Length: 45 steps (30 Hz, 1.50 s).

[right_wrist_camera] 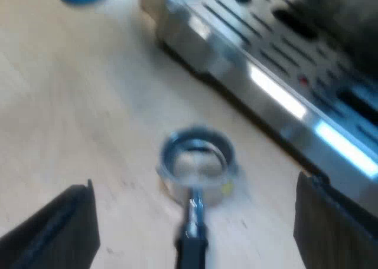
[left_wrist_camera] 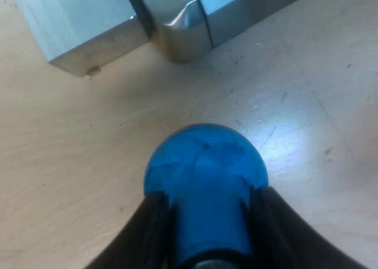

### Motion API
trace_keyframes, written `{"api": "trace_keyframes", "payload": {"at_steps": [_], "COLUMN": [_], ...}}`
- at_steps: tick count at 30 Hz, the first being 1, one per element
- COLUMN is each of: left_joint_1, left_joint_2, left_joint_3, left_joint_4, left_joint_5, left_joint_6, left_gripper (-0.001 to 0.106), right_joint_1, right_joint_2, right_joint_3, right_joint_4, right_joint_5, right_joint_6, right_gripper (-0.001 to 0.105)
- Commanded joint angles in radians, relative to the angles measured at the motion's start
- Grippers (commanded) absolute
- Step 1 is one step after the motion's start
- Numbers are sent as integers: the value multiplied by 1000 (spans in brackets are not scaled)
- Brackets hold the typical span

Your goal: Grind coffee beans and then tamp

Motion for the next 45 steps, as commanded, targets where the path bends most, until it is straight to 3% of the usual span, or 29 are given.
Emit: {"api": "trace_keyframes", "payload": {"at_steps": [1,5,8,9,14,18,22,26,32,43,45], "left_joint_1": [-54,-160,-188,-264,-362,-425,-458,-463,-463,-463,-474], "left_joint_2": [-26,-28,-28,-28,-28,-28,-28,-17,51,149,207], "left_joint_3": [-2,-2,-5,-20,-74,-134,-176,-195,-204,-224,-243], "left_joint_4": [27,36,36,36,36,36,36,11,-38,-58,-97], "left_joint_5": [11,11,11,9,9,9,22,94,144,146,184], "left_joint_6": [4,4,0,-24,-93,-93,-93,-95,-130,-133,-133], "left_gripper": [0,0,0,0,0,0,0,0,0,0,0], "right_joint_1": [0,0,0,0,0,0,0,0,0,0,0], "right_joint_2": [-58,-111,-125,-129,-128,-128,-128,-128,-128,-128,-128], "right_joint_3": [83,181,233,251,309,327,327,327,327,327,327], "right_joint_4": [-57,-112,-140,-153,-223,-257,-262,-263,-263,-263,-263], "right_joint_5": [12,19,18,18,18,18,18,18,18,18,18], "right_joint_6": [6,6,6,6,45,44,44,44,44,44,44], "right_gripper": [71,71,71,71,71,71,71,71,71,71,71]}}
